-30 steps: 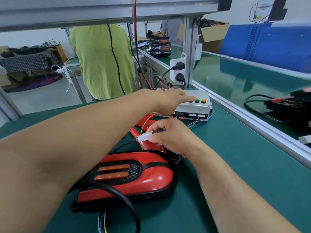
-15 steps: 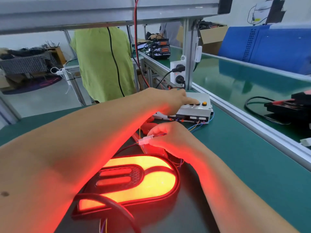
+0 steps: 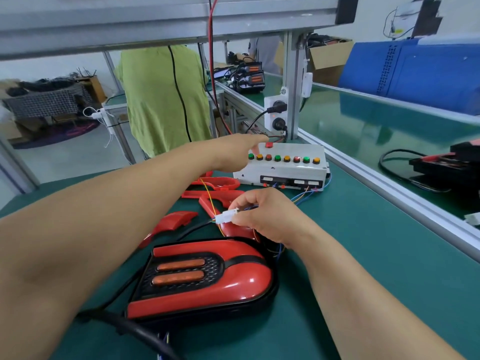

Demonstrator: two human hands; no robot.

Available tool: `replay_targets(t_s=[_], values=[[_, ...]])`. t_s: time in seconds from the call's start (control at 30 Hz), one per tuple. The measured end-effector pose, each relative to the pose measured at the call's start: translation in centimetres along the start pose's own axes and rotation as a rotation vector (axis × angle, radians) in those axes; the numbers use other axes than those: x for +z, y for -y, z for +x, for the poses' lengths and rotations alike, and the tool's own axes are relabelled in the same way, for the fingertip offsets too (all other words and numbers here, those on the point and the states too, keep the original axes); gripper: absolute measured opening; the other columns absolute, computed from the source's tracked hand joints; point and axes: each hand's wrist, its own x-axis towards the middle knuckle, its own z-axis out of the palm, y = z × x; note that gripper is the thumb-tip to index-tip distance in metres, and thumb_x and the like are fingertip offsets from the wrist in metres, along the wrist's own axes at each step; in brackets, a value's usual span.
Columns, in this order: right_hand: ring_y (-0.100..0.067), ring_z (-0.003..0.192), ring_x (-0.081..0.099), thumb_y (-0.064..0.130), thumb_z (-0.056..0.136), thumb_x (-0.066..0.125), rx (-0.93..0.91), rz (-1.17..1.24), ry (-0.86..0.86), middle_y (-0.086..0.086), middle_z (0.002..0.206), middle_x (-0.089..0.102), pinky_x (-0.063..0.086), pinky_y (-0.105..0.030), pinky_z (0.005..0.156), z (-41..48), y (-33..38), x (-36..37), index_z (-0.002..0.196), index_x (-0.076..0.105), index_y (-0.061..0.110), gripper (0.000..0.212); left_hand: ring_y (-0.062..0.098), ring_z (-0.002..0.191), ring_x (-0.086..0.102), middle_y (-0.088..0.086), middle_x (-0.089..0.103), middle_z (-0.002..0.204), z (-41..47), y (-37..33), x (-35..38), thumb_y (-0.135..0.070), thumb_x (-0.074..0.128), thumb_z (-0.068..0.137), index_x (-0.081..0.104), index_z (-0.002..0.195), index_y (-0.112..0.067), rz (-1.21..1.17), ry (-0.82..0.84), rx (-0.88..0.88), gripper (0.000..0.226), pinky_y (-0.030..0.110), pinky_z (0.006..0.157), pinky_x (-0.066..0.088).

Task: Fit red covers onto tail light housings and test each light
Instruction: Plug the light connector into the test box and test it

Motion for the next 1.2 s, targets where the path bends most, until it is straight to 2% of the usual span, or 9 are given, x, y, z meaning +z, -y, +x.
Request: replay_targets(t_s=[0.17,0.3,0.47,0.57,0.67,0.8,0.9,1.03,1.2], values=[[-0.008,0.054,0.052,0.027,0.077,0.075,-0.005,-0.01,-0.001,0.012,0.066,0.065,0.045,-0.025,0.054,0.0,0.0,-0.1,0.08,0.075,0.027,0.003,0.032,0.09,0.064,-0.016,0.049,0.142,-0.7,-0.3,0.1,0.011,0.032,0.082,0.01,0.155,-0.04,0.03,-0.016,0.018,0.091,0.036,0.059,0.047],[-0.008,0.052,0.05,0.044,0.072,0.08,-0.009,-0.047,0.0,-0.001,0.076,0.073,0.04,-0.022,0.049,0.0,0.0,0.0,0.08,0.075,0.034,0.015,0.022,0.085,0.059,-0.018,0.05,0.142,-0.9,-1.1,0.1,0.013,0.031,0.078,0.011,0.153,-0.045,0.174,-0.02,-0.007,0.097,0.028,0.054,0.036],[-0.01,0.06,0.053,0.061,0.057,0.078,-0.008,-0.016,0.016,-0.007,0.081,0.073,0.04,-0.027,0.058,-0.1,0.1,0.0,0.082,0.075,0.035,0.035,-0.001,0.056,0.038,-0.017,0.053,0.141,-0.5,-1.1,0.2,0.012,0.034,0.079,0.014,0.153,-0.043,0.26,-0.035,0.0,0.094,0.025,0.047,0.029],[0.0,0.056,0.053,0.039,0.071,0.078,-0.007,-0.006,0.008,0.011,0.066,0.068,0.042,-0.017,0.055,0.0,-0.1,-0.3,0.081,0.076,0.03,0.014,0.019,0.09,0.062,-0.015,0.05,0.144,-1.4,-0.4,0.3,0.009,0.033,0.085,0.015,0.154,-0.041,0.089,-0.027,-0.001,0.087,0.038,0.071,0.053],[0.002,0.055,0.053,0.024,0.08,0.076,-0.021,0.027,0.013,0.018,0.064,0.065,0.041,-0.01,0.051,0.0,-0.1,-0.4,0.082,0.077,0.026,0.003,0.017,0.123,0.053,-0.006,0.053,0.142,-3.5,0.2,0.2,-0.001,0.04,0.095,0.037,0.149,-0.027,-0.036,-0.145,-0.001,0.061,0.026,0.101,0.04],[-0.01,0.063,0.057,0.016,0.082,0.077,-0.017,0.094,0.009,0.005,0.075,0.07,0.047,-0.024,0.06,-0.3,0.3,-0.3,0.087,0.077,0.018,0.005,0.004,0.11,0.058,-0.009,0.066,0.123,-7.8,1.0,1.3,-0.026,0.049,0.101,0.066,0.124,-0.024,-0.192,-0.185,-0.009,0.029,0.021,0.094,0.04],[-0.012,0.067,0.061,0.014,0.082,0.079,-0.015,0.123,-0.005,0.003,0.081,0.072,0.054,-0.035,0.068,-0.4,0.4,-0.2,0.092,0.077,0.015,0.01,0.004,0.099,0.063,-0.012,0.071,0.103,-11.3,1.9,3.1,-0.042,0.052,0.098,0.073,0.104,-0.025,-0.314,-0.135,-0.023,0.028,0.021,0.09,0.047],[0.005,0.063,0.06,0.019,0.08,0.081,-0.074,0.071,-0.037,0.013,0.074,0.071,0.048,-0.011,0.063,-0.3,0.4,-0.2,0.086,0.077,0.024,0.009,-0.012,0.078,0.06,-0.029,0.068,0.083,-13.8,2.7,4.7,-0.038,0.064,0.092,0.073,0.092,-0.036,-0.403,-0.16,-0.013,0.01,0.005,0.07,0.039],[0.009,0.064,0.06,0.019,0.079,0.082,-0.103,0.069,-0.021,0.015,0.073,0.072,0.042,-0.004,0.061,-0.4,0.6,-0.2,0.089,0.078,0.025,0.012,0.015,0.083,0.068,-0.004,0.074,0.087,-14.5,2.5,6.3,-0.028,0.077,0.083,0.076,0.091,-0.03,-0.59,-0.282,-0.037,0.009,0.028,0.079,0.05]])
